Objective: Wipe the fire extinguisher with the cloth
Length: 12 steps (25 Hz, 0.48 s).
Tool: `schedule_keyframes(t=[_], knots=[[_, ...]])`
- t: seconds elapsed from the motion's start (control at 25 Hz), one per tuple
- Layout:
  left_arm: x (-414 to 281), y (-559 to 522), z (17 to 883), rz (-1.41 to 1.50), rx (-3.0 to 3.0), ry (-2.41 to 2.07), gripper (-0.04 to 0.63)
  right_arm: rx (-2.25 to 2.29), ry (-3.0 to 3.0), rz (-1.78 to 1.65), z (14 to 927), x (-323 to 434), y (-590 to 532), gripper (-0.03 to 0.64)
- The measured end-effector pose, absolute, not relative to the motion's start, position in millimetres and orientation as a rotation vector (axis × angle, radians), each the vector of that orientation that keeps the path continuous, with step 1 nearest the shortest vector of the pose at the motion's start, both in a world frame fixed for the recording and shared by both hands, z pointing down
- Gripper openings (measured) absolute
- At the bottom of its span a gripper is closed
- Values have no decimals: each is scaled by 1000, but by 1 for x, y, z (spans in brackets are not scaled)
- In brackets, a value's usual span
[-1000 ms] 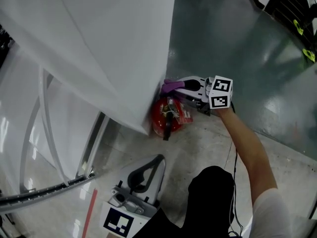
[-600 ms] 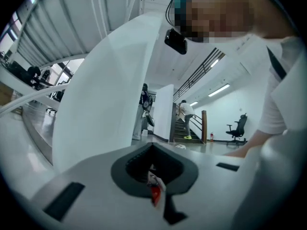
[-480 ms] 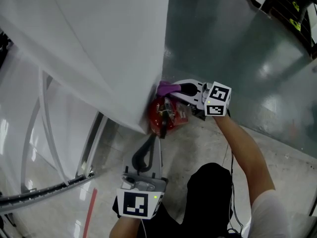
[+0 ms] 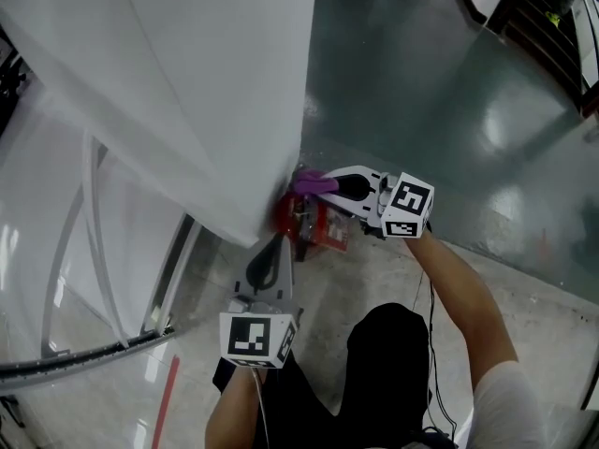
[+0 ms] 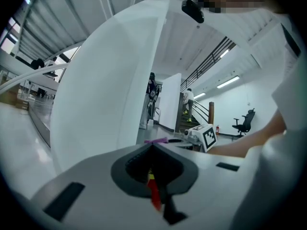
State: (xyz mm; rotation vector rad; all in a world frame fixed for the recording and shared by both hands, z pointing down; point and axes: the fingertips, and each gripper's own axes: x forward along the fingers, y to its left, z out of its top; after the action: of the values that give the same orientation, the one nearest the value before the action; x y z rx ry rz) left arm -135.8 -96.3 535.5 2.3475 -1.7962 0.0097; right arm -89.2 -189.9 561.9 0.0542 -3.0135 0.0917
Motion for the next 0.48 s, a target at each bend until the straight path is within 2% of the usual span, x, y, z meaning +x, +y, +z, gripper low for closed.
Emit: schedule_keyframes(t=[0.48], knots=[[-141,-104,551,28,2324,-1770,3,-42,-2998,-83,539,-97,-154,58]])
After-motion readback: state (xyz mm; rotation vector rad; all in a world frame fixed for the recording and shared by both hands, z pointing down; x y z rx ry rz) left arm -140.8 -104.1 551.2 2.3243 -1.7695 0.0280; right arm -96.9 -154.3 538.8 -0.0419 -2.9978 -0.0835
